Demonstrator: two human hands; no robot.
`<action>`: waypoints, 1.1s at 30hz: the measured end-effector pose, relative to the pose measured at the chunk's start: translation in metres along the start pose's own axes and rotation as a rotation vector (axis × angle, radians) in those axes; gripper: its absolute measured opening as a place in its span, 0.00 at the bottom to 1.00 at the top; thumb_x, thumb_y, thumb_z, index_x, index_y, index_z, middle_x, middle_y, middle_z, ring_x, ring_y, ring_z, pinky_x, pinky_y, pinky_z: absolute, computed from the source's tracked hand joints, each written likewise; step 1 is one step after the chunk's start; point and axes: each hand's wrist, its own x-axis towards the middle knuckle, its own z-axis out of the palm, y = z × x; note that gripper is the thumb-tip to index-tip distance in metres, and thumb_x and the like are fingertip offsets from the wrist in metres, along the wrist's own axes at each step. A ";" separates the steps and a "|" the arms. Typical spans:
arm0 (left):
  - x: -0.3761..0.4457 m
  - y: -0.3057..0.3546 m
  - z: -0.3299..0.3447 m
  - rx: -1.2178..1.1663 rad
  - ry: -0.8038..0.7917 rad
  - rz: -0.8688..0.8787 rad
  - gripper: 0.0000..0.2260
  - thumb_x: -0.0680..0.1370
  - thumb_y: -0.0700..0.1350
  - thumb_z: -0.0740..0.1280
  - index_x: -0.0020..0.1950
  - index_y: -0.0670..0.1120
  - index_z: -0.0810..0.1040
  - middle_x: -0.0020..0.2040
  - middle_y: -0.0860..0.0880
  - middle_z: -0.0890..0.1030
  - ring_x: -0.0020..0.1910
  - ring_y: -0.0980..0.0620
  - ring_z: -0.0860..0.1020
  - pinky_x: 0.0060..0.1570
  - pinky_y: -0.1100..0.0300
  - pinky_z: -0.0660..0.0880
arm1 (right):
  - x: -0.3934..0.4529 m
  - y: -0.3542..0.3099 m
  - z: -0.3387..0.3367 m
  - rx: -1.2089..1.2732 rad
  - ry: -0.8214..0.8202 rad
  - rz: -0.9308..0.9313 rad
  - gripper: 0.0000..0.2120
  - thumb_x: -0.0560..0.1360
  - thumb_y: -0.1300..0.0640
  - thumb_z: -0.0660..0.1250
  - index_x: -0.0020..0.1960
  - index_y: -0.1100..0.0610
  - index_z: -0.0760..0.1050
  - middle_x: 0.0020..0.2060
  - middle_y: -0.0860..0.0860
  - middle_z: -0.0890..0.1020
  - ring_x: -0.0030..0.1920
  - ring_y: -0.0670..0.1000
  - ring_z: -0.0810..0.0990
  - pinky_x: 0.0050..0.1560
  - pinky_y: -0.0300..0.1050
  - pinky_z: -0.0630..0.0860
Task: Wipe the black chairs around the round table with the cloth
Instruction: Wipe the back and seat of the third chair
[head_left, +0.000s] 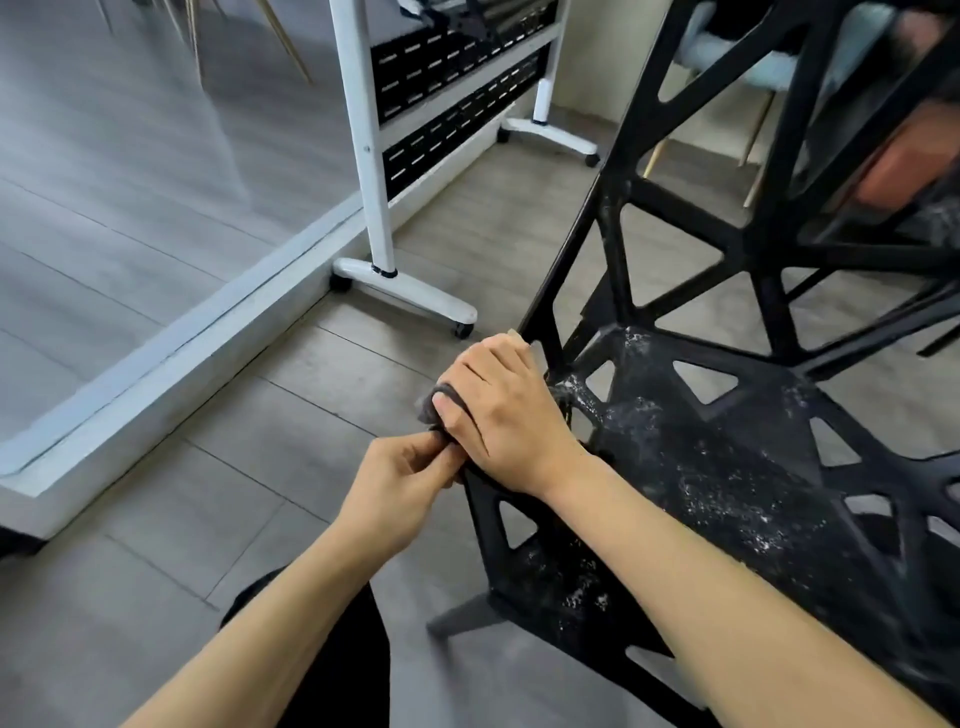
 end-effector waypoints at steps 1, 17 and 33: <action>0.000 -0.001 0.000 0.020 0.009 0.012 0.10 0.82 0.42 0.67 0.45 0.41 0.86 0.36 0.45 0.84 0.37 0.58 0.78 0.47 0.53 0.78 | -0.001 0.000 0.000 -0.021 -0.034 -0.058 0.19 0.83 0.50 0.54 0.47 0.59 0.79 0.45 0.54 0.78 0.49 0.59 0.75 0.62 0.55 0.68; 0.010 0.017 -0.005 0.303 -0.003 -0.013 0.10 0.79 0.45 0.69 0.44 0.57 0.86 0.35 0.48 0.83 0.36 0.51 0.80 0.41 0.62 0.74 | 0.066 0.122 -0.028 -0.114 0.193 0.387 0.17 0.81 0.47 0.55 0.62 0.53 0.75 0.63 0.51 0.75 0.63 0.55 0.70 0.58 0.50 0.67; 0.171 0.090 0.091 0.631 0.131 0.378 0.09 0.85 0.45 0.49 0.62 0.54 0.64 0.36 0.47 0.78 0.34 0.39 0.78 0.39 0.42 0.78 | 0.064 0.192 -0.028 -0.376 0.379 0.328 0.26 0.81 0.55 0.63 0.78 0.54 0.65 0.68 0.60 0.70 0.61 0.60 0.70 0.63 0.55 0.71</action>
